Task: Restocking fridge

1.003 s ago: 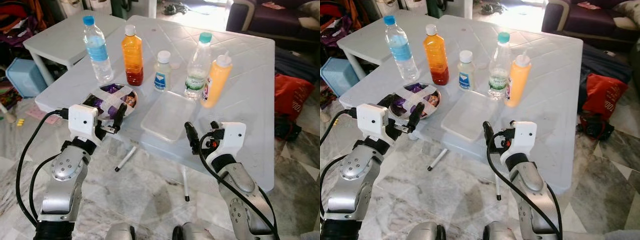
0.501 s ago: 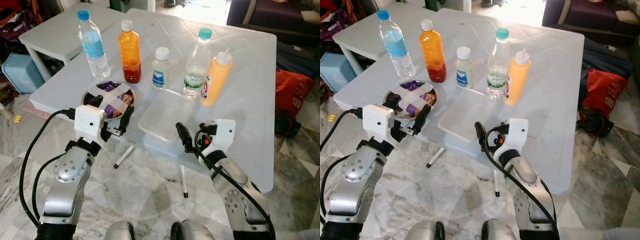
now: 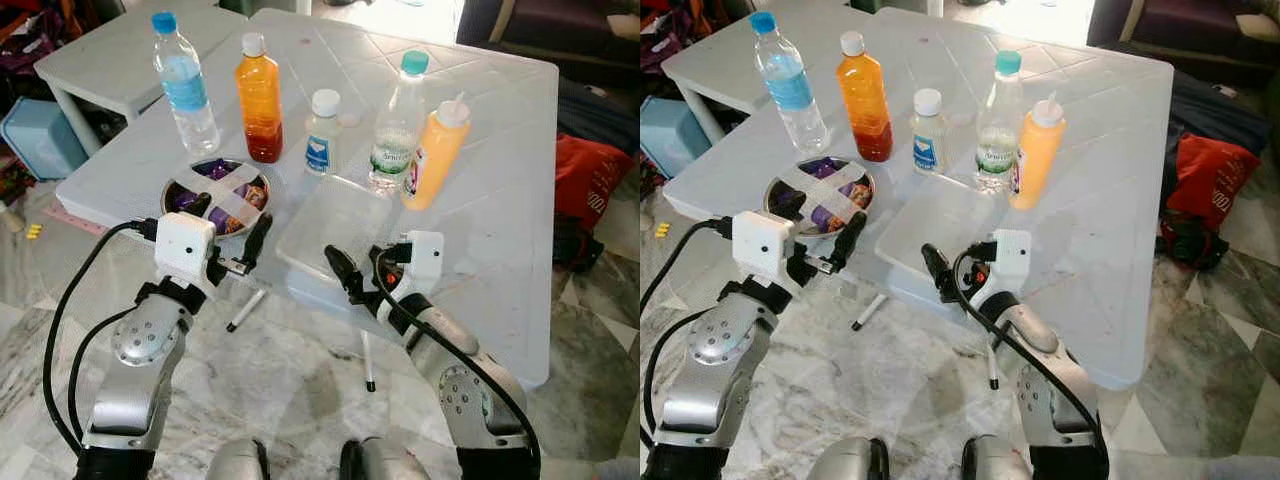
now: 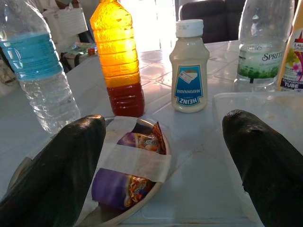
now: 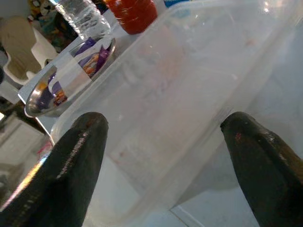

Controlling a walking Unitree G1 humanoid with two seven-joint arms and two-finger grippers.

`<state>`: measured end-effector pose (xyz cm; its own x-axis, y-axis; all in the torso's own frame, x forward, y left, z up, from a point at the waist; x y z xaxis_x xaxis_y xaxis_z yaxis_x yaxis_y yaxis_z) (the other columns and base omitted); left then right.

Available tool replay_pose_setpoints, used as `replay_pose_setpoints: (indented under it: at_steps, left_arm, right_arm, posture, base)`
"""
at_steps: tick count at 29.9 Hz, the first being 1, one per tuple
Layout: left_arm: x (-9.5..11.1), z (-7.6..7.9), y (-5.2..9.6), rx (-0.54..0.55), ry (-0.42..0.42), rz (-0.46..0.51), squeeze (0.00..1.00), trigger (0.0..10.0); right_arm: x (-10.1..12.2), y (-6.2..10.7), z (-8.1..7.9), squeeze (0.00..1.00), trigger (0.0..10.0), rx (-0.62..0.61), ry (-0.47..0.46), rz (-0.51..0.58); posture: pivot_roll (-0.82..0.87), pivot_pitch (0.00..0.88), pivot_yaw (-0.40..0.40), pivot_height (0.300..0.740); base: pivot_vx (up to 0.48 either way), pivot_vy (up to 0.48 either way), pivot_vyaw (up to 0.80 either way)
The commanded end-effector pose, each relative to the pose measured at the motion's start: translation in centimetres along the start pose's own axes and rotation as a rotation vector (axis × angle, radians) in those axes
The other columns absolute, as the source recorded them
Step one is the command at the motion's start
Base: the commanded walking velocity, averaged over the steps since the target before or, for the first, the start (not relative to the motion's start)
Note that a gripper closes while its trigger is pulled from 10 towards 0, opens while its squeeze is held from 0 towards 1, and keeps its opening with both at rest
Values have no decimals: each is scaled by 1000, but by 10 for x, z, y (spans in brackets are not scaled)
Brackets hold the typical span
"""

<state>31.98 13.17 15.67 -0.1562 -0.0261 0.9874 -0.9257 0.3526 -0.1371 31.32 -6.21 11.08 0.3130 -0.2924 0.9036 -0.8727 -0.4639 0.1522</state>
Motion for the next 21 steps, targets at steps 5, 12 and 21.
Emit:
replay_pose_setpoints:
  at_steps: [5, 12, 21]
  left_arm:
    - [6, 2, -2, -6, -8, 20, 0, 10000]
    - [6, 4, -2, -7, -5, 25, 0, 10000]
    - [7, 6, -5, -7, -1, 28, 0, 10000]
  right_arm:
    - [7, -4, 2, 0, 0, -16, -156, 17]
    - [2, -5, 8, 0, 0, -44, -224, -19]
    - [-2, -8, -7, 0, 314, 36, -224, -69]
  posture:
    - [27, 131, 4, 740]
    - [23, 133, 2, 740]
    - [24, 134, -1, 740]
  base:
    - [0, 0, 0]
    - [0, 0, 0]
    - [0, 0, 0]
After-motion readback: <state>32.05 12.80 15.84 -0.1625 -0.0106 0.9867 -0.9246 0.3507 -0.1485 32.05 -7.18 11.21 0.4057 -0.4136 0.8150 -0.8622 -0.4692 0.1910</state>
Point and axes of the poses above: a point about 5 cm out from each wrist's last joint towards the gripper, its own y axis pointing back from the gripper into the wrist, its own x axis along the axis of the wrist's last joint, z = x × y, the point moved 6 cm from there along -y, pointing out of the wrist towards the gripper, and after that the axes turned 5 degrees about y, right-handed, at the moved point
